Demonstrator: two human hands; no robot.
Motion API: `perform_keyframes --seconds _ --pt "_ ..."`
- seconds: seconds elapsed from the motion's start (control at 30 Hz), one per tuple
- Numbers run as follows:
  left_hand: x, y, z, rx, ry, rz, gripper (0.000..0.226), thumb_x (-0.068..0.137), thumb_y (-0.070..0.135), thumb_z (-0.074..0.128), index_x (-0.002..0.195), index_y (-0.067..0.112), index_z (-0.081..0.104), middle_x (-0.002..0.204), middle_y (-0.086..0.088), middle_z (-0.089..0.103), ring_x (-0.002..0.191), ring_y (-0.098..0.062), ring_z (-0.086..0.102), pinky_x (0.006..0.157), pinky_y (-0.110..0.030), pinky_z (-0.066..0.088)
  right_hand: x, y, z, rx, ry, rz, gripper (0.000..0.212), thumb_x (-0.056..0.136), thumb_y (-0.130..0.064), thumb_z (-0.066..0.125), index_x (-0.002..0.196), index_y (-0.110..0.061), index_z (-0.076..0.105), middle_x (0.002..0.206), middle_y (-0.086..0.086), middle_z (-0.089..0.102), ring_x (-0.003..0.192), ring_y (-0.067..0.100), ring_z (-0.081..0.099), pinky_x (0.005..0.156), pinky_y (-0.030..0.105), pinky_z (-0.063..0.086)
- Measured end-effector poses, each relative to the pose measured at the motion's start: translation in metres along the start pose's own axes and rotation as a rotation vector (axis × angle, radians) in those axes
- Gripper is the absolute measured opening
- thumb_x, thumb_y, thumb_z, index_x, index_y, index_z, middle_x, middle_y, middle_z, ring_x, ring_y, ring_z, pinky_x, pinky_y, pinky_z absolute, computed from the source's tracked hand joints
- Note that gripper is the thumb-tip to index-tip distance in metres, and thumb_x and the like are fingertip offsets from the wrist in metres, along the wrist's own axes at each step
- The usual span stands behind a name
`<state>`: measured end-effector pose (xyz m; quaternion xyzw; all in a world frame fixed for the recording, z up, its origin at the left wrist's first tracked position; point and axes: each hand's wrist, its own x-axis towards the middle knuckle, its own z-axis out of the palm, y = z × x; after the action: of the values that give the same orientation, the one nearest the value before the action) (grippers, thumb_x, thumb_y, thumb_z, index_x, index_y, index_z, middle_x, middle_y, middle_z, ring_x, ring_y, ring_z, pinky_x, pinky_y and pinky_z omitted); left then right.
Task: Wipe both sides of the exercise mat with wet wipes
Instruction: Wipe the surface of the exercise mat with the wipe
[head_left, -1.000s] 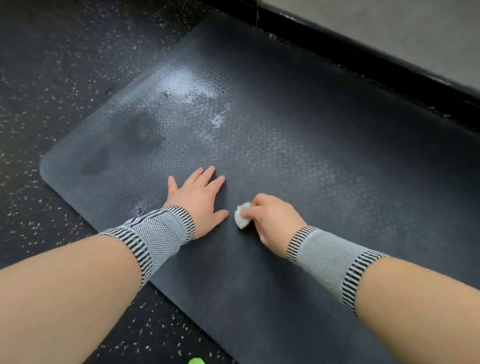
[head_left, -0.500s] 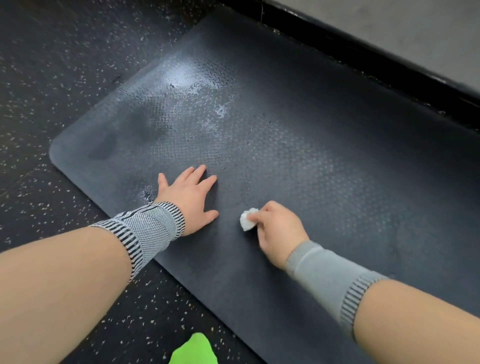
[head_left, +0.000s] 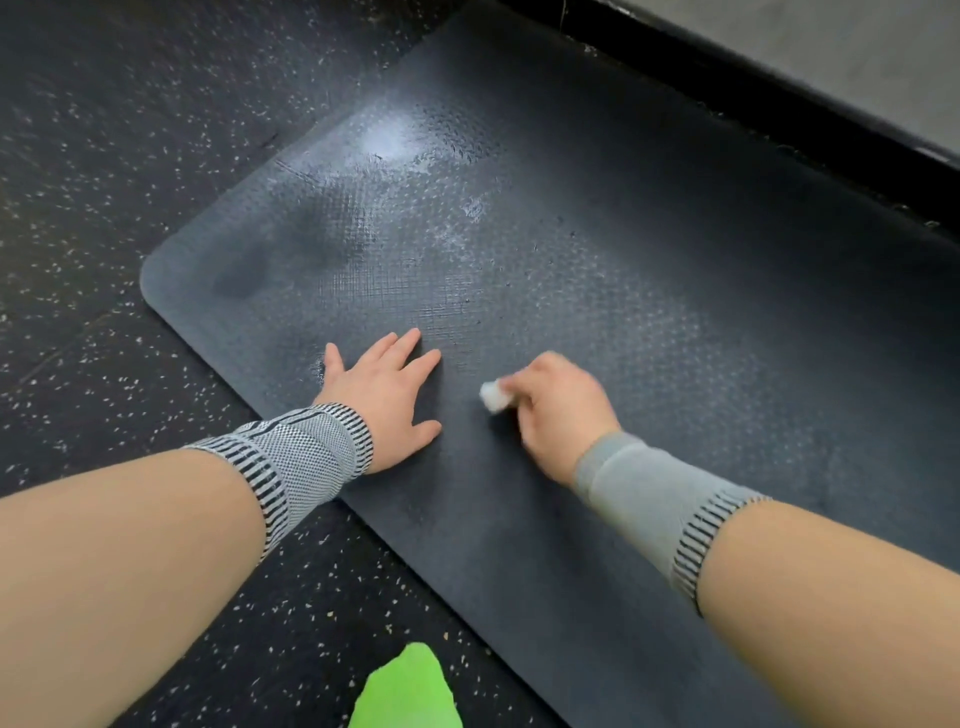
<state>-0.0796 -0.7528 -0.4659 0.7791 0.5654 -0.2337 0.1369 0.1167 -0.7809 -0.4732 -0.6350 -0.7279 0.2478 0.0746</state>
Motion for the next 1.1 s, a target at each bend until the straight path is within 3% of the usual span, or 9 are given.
perform_keyframes --seconds 0.13,0.37,0.5,0.57,0.73,0.87,0.97,1.03,1.1 --pt "-0.007 -0.006 0.003 -0.023 0.003 -0.017 0.079 0.093 0.058 0.046 0.156 0.031 0.006 0.164 0.007 -0.007 0.151 -0.014 -0.003 0.114 -0.066 0.007 0.019 -0.001 0.002 0.018 0.132 0.387 0.035 0.091 -0.01 0.046 0.124 -0.017 0.057 0.118 0.008 0.052 0.109 0.027 0.052 0.088 0.029 0.039" --pt "-0.021 -0.024 0.011 -0.015 -0.013 -0.098 0.072 0.098 0.052 0.04 0.156 0.032 0.004 0.164 0.008 -0.008 0.151 -0.014 -0.004 0.115 -0.066 0.007 -0.043 -0.041 0.036 -0.003 -0.235 -0.248 0.03 0.086 -0.01 0.051 0.111 -0.019 0.063 0.107 0.009 0.05 0.101 0.031 0.051 0.082 0.033 0.042" --pt "-0.027 -0.03 0.013 -0.005 -0.004 -0.111 0.071 0.098 0.051 0.04 0.156 0.032 0.004 0.164 0.007 -0.008 0.151 -0.014 -0.004 0.115 -0.065 0.008 -0.004 -0.02 0.021 0.0 0.039 0.113 0.031 0.089 -0.011 0.049 0.115 -0.019 0.064 0.113 0.009 0.053 0.104 0.029 0.054 0.087 0.03 0.042" --pt "-0.031 -0.034 0.016 -0.006 -0.009 -0.124 0.071 0.098 0.051 0.039 0.156 0.032 0.003 0.164 0.007 -0.009 0.151 -0.014 -0.004 0.115 -0.065 0.009 -0.003 -0.035 0.028 -0.016 0.028 0.206 0.034 0.09 -0.013 0.046 0.12 -0.02 0.061 0.116 0.007 0.051 0.105 0.027 0.053 0.087 0.029 0.04" --pt "-0.035 -0.037 0.021 -0.002 -0.022 -0.142 0.071 0.098 0.052 0.038 0.156 0.032 0.002 0.164 0.007 -0.01 0.151 -0.014 -0.005 0.115 -0.065 0.009 -0.045 -0.094 0.06 -0.021 -0.193 -0.206 0.031 0.088 -0.013 0.052 0.119 -0.015 0.058 0.112 0.007 0.049 0.106 0.025 0.048 0.087 0.032 0.042" --pt "-0.037 -0.042 0.02 -0.011 -0.009 -0.143 0.072 0.098 0.052 0.041 0.156 0.032 0.003 0.164 0.006 -0.01 0.151 -0.015 -0.005 0.115 -0.065 0.008 -0.047 -0.065 0.043 -0.16 -0.468 -0.54 0.029 0.087 -0.009 0.053 0.114 -0.016 0.061 0.119 0.005 0.046 0.111 0.026 0.044 0.088 0.032 0.038" --pt "-0.039 -0.048 0.022 -0.023 -0.018 -0.164 0.071 0.098 0.052 0.04 0.156 0.033 0.003 0.164 0.006 -0.01 0.151 -0.015 -0.005 0.114 -0.065 0.007 -0.051 -0.04 0.025 -0.246 -0.666 -0.628 0.032 0.086 -0.01 0.056 0.114 -0.022 0.065 0.119 0.002 0.047 0.11 0.025 0.048 0.087 0.03 0.04" --pt "-0.039 -0.051 0.026 -0.023 -0.026 -0.179 0.069 0.1 0.052 0.036 0.156 0.033 0.001 0.164 0.006 -0.011 0.151 -0.016 -0.005 0.114 -0.065 0.008 -0.044 -0.041 0.016 -0.238 -0.652 -0.585 0.029 0.091 -0.016 0.054 0.116 -0.024 0.066 0.117 0.002 0.05 0.106 0.024 0.053 0.087 0.029 0.043" --pt "-0.039 -0.051 0.029 -0.026 -0.024 -0.187 0.065 0.101 0.049 0.032 0.156 0.034 0.0 0.164 0.006 -0.011 0.151 -0.016 -0.005 0.115 -0.066 0.008 -0.027 -0.058 0.02 -0.169 -0.468 -0.535 0.028 0.093 -0.018 0.051 0.116 -0.023 0.066 0.115 0.002 0.05 0.104 0.024 0.054 0.088 0.031 0.045"
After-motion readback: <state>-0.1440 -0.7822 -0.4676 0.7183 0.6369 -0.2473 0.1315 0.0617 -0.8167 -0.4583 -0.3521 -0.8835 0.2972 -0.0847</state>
